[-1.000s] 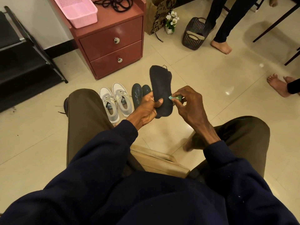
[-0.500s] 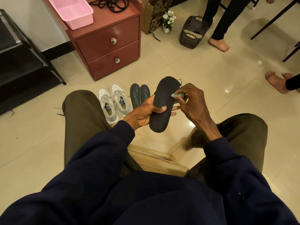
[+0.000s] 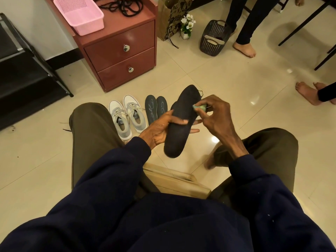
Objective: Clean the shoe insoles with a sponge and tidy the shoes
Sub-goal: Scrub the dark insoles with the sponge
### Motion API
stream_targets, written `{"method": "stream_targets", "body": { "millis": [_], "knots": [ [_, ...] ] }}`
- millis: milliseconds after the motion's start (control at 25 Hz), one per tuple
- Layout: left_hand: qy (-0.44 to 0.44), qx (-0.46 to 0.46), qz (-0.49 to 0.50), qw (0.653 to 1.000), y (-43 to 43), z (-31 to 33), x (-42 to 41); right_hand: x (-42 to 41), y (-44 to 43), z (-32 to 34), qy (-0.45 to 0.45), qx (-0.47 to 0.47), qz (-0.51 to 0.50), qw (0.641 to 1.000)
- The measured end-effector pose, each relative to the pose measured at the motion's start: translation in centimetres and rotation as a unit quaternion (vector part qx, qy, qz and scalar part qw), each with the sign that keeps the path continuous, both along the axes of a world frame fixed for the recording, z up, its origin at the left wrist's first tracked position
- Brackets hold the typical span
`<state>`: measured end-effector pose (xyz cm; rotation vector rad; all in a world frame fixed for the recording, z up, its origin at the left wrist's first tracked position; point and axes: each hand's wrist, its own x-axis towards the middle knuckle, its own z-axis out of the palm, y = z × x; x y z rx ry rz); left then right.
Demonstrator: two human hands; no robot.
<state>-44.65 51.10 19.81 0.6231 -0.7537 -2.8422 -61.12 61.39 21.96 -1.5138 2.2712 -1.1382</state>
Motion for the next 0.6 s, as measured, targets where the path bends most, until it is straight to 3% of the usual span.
{"method": "stream_targets", "body": {
  "millis": [120,240,320,480,600],
  "knots": [
    [-0.058,-0.004,0.043,0.997,0.2,0.2,0.0,1.3,-0.1,-0.1,-0.015,0.017,0.072,0.997],
    [-0.03,-0.021,0.006,0.999,0.4,-0.6,-0.1,-0.4,-0.2,-0.5,0.012,0.001,-0.044,0.999],
    [-0.009,-0.034,-0.036,0.999,0.5,-0.7,0.0,-0.8,0.0,-0.4,0.006,-0.004,-0.066,0.998],
    [-0.037,-0.028,-0.047,0.998,0.6,-0.7,-0.1,1.4,-0.7,-0.4,-0.008,0.013,0.036,0.999],
    [-0.021,-0.026,-0.077,0.996,0.7,-1.2,0.1,0.0,-0.7,-1.1,0.021,0.006,-0.067,0.998]
  ]
}}
